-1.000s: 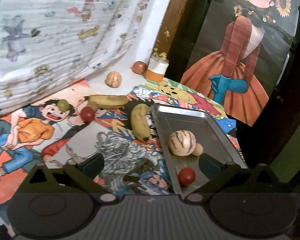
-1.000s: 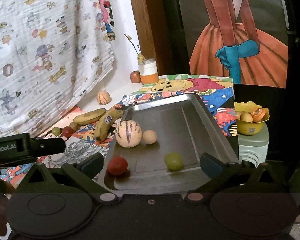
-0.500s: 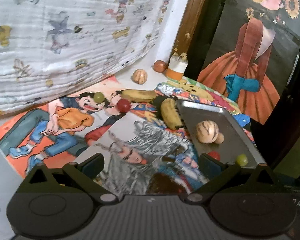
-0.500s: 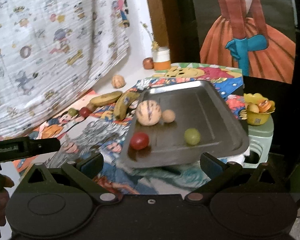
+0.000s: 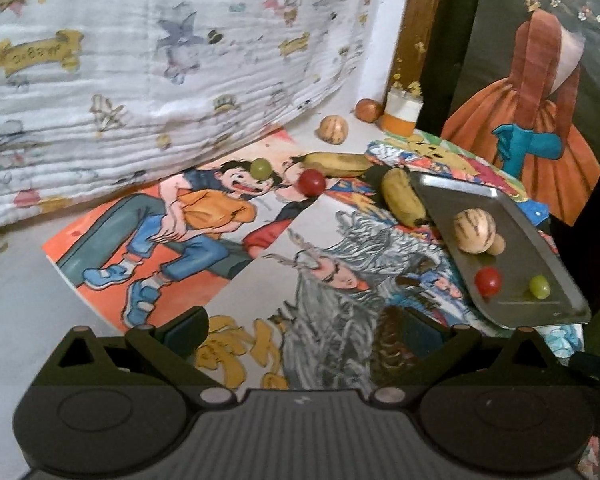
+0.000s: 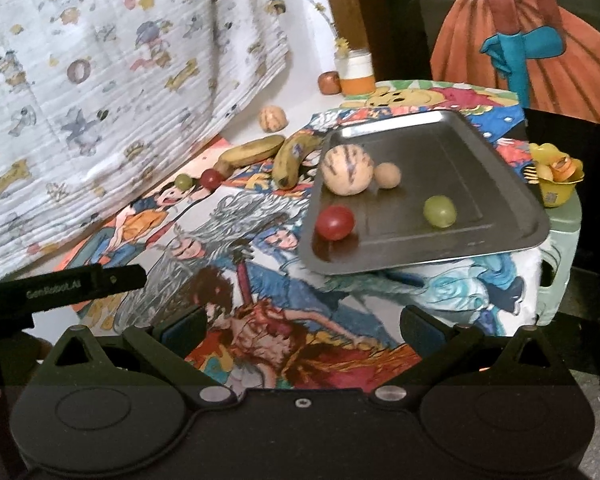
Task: Organize fruits
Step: 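Withdraw both tools up and away from the tray, then move both tools toward the green grape and red tomato beside the bananas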
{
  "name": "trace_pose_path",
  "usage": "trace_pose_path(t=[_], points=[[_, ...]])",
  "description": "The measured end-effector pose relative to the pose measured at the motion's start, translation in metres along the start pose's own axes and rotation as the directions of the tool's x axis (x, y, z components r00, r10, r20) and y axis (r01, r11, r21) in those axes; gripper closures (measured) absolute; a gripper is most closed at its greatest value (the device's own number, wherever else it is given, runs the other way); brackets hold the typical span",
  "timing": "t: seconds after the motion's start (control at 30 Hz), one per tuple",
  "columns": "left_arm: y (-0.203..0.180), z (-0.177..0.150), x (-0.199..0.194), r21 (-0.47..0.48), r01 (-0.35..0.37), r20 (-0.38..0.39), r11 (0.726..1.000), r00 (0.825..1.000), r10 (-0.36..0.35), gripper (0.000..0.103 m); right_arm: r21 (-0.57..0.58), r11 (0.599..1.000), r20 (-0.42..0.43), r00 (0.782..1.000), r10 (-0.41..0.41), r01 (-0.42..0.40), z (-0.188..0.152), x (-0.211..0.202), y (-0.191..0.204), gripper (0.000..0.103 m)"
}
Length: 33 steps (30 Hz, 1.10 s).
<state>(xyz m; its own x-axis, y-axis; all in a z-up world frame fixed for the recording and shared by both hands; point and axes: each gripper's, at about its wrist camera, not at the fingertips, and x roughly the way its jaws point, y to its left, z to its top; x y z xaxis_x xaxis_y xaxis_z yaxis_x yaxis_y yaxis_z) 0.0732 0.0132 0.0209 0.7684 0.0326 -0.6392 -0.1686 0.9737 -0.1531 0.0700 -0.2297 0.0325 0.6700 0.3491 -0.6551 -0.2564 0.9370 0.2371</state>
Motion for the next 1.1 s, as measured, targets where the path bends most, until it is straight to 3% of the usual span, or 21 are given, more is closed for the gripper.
trace_pose_path(t=[0.43,0.63,0.83,1.0,1.1], points=[[0.038,0.008,0.007,-0.069,-0.062,0.001,0.996,0.998,0.063,0.000,-0.138,0.990,-0.037,0.999,0.023,-0.028,0.010,0.022,0.028,0.001],[0.048,0.021,0.017,-0.019,-0.117,0.021,0.993,0.993,0.117,0.000,-0.258,0.966,0.002,1.000,0.029,-0.028,0.030,0.033,0.044,0.001],[0.048,0.042,0.031,0.103,-0.161,0.075,0.982,0.985,0.154,0.000,-0.383,0.923,0.035,0.999,0.036,-0.020,0.052,0.051,0.055,0.001],[0.051,0.064,0.048,0.174,-0.125,0.106,0.977,0.989,0.108,0.000,-0.517,0.856,0.096,0.994,0.047,0.010,0.069,0.072,0.067,0.001],[0.052,0.077,0.062,0.198,-0.101,0.118,0.975,0.990,0.078,0.000,-0.585,0.810,0.109,0.993,0.054,0.020,0.078,0.089,0.075,0.007]])
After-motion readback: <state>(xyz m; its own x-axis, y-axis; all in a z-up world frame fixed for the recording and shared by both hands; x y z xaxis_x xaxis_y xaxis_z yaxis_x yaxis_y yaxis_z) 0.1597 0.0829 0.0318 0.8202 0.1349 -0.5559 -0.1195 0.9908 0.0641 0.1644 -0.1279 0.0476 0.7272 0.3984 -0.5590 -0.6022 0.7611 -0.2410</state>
